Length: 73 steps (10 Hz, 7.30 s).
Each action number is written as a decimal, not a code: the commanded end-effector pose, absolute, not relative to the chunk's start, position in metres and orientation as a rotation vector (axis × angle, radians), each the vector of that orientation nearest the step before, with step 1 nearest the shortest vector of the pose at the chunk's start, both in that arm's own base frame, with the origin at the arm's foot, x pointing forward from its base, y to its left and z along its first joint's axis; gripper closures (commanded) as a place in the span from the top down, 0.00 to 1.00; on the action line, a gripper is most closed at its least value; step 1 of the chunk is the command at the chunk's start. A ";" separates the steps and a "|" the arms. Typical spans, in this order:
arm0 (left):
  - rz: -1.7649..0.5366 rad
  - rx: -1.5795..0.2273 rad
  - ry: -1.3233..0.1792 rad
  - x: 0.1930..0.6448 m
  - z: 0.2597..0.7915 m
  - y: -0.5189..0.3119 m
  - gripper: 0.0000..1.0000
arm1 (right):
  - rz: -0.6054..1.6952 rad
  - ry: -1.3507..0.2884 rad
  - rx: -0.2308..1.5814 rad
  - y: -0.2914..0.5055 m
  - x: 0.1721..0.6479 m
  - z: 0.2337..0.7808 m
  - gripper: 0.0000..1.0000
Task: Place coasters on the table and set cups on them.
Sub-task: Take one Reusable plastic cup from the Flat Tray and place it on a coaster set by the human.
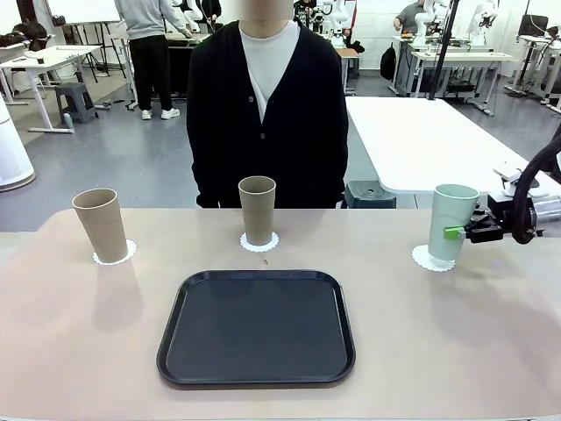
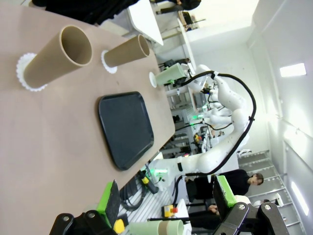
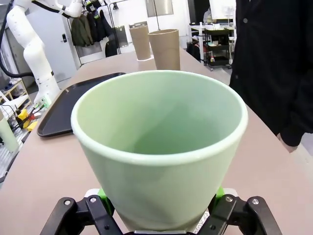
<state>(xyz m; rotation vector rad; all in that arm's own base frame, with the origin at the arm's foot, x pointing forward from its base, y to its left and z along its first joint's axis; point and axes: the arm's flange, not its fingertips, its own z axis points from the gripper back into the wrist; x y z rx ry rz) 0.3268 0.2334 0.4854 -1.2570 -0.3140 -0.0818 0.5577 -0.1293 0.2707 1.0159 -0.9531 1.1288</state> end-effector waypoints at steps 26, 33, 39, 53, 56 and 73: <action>-0.085 -1.270 -0.318 0.325 0.488 0.234 1.00 | 1.207 -1.087 1.026 -0.121 0.557 0.248 0.85; -0.085 -1.270 -0.318 0.325 0.488 0.234 1.00 | 1.201 -1.064 1.031 -0.120 0.565 0.242 1.00; -0.085 -1.270 -0.318 0.325 0.488 0.234 1.00 | 1.161 -0.829 0.912 -0.141 0.557 0.257 1.00; -0.085 -1.270 -0.318 0.325 0.488 0.234 1.00 | 0.774 -0.316 0.295 -0.078 0.440 0.482 1.00; -0.085 -1.270 -0.318 0.325 0.488 0.234 1.00 | 0.662 -0.306 0.117 -0.037 0.420 0.528 1.00; -0.085 -1.270 -0.318 0.325 0.488 0.234 1.00 | 0.301 -0.294 0.777 -0.155 0.391 0.551 1.00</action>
